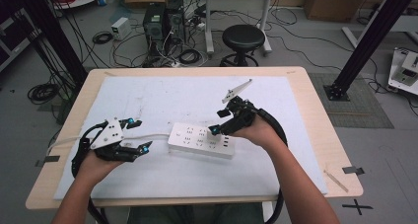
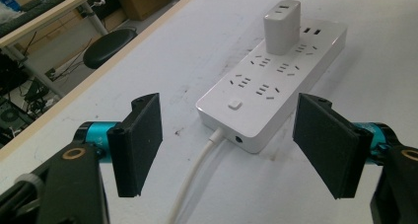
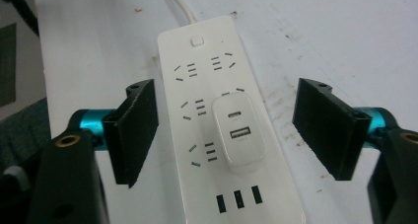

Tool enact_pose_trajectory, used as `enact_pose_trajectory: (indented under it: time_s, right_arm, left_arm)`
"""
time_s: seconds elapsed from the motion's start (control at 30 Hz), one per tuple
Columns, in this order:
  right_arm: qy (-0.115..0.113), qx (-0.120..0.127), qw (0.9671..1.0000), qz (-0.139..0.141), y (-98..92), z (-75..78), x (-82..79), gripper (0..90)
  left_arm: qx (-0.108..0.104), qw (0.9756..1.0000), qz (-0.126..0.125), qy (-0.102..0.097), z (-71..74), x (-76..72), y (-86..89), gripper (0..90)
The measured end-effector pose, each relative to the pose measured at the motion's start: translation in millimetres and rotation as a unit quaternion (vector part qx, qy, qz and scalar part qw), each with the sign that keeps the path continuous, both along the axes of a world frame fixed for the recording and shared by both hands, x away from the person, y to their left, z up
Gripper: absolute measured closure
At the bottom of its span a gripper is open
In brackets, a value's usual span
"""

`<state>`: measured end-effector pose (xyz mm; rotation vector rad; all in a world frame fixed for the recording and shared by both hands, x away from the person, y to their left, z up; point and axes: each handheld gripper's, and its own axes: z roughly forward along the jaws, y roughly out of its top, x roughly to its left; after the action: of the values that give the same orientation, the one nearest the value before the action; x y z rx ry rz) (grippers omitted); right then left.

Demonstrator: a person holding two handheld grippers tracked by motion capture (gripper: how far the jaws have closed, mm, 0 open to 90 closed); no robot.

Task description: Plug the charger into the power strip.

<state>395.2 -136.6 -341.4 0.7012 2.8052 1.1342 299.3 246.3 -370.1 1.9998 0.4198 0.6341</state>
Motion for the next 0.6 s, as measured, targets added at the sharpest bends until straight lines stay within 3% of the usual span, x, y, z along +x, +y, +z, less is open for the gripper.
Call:
enact_pose_trajectory:
  time_s: [0.07,0.17,0.6]
  right_arm:
    - [0.003,-0.005,1.0000,-0.004,-1.0,0.6,-3.3,21.3]
    - [-0.009,0.031,0.9995,-0.005,-5.1,1.9,-11.1,21.3]
    - [-0.038,0.114,0.9921,-0.034,-44.3,-1.9,-39.7,20.9]
  left_arm:
    - [-0.001,1.0000,-0.003,-0.001,0.9,0.1,0.7,27.1]
    - [-0.003,1.0000,-0.003,-0.001,2.5,-0.2,1.5,27.1]
    - [-0.011,0.9999,-0.011,0.000,5.6,0.8,3.5,25.9]
